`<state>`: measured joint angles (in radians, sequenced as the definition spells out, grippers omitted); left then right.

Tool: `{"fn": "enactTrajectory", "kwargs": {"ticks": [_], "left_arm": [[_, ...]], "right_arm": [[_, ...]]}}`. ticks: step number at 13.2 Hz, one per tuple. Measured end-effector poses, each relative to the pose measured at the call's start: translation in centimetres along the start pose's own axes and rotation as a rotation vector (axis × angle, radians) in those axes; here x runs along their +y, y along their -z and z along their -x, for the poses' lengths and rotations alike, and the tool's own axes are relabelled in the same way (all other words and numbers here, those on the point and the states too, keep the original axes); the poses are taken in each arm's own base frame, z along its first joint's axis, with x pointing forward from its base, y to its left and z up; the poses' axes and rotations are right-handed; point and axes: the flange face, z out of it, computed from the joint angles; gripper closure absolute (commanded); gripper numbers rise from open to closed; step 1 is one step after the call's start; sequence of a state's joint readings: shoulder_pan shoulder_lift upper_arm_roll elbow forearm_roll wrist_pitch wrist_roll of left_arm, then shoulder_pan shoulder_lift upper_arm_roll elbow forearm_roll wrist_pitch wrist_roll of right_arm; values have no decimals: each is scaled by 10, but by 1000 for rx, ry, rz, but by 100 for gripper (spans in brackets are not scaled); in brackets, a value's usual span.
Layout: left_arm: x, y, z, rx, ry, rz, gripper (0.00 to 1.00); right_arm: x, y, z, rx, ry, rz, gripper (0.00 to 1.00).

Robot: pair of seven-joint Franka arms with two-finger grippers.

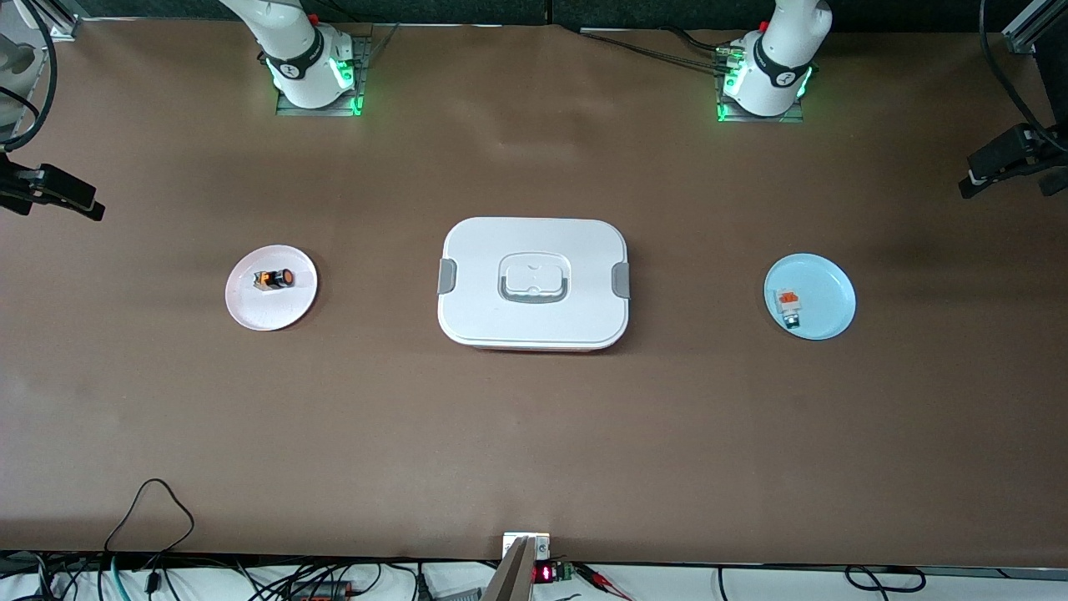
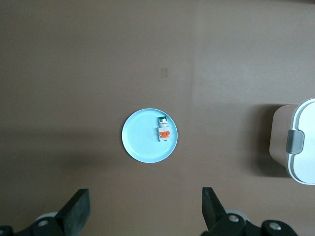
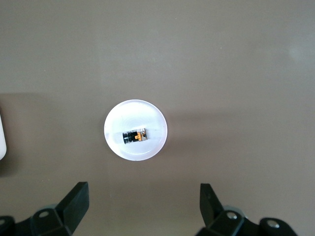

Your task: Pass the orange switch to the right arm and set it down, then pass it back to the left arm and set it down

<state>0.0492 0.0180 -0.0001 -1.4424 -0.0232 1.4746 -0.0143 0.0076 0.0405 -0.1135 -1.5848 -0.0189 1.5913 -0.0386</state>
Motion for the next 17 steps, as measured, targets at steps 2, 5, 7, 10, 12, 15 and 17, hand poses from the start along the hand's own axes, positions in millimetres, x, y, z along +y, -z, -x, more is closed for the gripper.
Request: {"fn": "enactTrajectory", "kwargs": {"ticks": [2, 5, 7, 10, 12, 15, 17], "left_arm": [[0, 0, 0, 0, 0, 0, 0], [1, 0, 0, 0, -3, 0, 0], [1, 0, 0, 2, -3, 0, 0], [2, 1, 0, 5, -4, 0, 0], [3, 1, 0, 5, -6, 0, 0], [4, 1, 0, 5, -7, 0, 0], [4, 1, 0, 5, -7, 0, 0]], "right_arm": [[0, -1, 1, -9, -2, -1, 0], [0, -1, 2, -15, -3, -1, 0], [0, -2, 2, -17, -4, -1, 0], [-7, -5, 0, -25, 8, -2, 0], [-14, -14, -5, -41, 20, 0, 0], [-30, -30, -12, -68, 44, 4, 0], [-35, -34, -14, -75, 50, -4, 0]]}}
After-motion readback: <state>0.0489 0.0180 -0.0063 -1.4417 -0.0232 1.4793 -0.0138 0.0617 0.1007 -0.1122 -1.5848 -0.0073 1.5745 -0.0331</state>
